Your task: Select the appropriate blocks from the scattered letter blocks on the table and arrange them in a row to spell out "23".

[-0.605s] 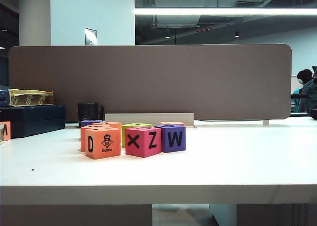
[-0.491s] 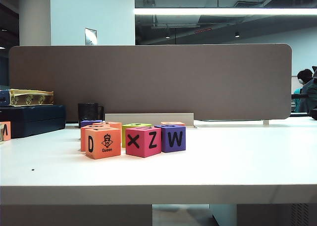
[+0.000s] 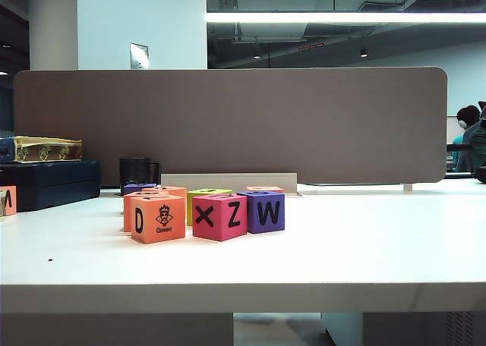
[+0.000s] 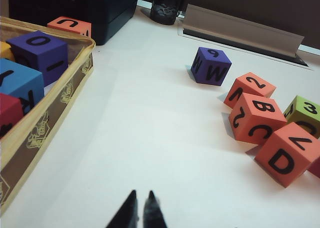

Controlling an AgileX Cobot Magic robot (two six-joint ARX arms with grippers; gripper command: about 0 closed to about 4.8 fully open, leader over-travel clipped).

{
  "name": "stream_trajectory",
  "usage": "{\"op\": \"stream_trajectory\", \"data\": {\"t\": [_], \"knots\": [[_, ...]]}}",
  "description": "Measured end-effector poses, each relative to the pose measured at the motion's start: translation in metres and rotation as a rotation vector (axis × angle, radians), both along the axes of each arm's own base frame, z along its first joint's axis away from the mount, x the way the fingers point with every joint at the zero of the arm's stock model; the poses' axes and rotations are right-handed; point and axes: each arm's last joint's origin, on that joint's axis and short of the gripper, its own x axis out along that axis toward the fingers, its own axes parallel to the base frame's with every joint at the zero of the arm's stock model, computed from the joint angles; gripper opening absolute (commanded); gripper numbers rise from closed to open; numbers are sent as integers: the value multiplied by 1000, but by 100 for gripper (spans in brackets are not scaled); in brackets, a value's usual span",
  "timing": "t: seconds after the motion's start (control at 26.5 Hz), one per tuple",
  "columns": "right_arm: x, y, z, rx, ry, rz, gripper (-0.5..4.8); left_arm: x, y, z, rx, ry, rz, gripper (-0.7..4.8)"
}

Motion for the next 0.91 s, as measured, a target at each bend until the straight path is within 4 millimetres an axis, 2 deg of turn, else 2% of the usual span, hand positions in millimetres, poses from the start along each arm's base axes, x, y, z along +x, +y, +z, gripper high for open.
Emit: {"op": "stream_trajectory", "data": {"t": [0.34, 0.91], "knots": [[-2, 0, 16, 15, -70, -2, -1, 0, 0, 0, 0, 0, 0, 21], [-26, 0, 80, 19, -134, -1, -1, 0, 0, 0, 0, 0, 0, 21]]}}
